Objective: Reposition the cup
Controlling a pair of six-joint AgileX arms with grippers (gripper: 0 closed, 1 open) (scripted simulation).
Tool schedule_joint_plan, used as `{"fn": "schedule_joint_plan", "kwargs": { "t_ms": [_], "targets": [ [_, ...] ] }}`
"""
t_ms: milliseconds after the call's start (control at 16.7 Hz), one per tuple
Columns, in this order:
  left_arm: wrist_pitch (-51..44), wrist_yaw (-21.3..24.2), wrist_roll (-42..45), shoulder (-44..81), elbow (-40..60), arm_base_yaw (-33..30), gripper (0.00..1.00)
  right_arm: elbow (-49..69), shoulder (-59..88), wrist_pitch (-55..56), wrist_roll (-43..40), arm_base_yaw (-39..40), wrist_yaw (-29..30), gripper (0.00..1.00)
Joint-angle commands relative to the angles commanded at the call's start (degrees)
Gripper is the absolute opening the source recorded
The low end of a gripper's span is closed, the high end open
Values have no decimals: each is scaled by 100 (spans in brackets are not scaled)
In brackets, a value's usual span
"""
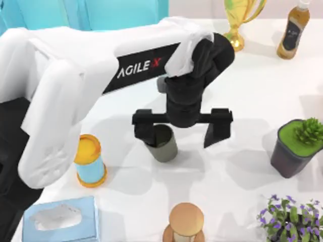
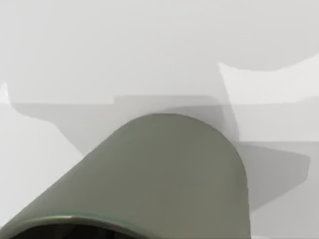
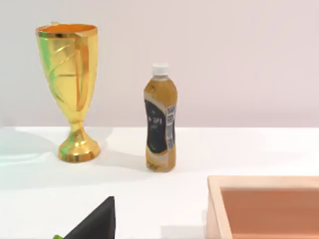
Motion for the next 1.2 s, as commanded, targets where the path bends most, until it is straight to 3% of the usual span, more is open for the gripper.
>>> {"fn": "schedule_joint_plan", "kwargs": {
  "t_ms": [240, 1020, 1200],
  "targets": [
    [16, 0, -1, 2, -16, -1, 100, 0, 0, 0, 0, 0, 0, 100],
    [16, 0, -1, 2, -16, -1, 2, 0, 0, 0, 0, 0, 0, 100],
    [16, 0, -1, 2, -16, -1, 0, 0, 0, 0, 0, 0, 0, 100]
  ]
}}
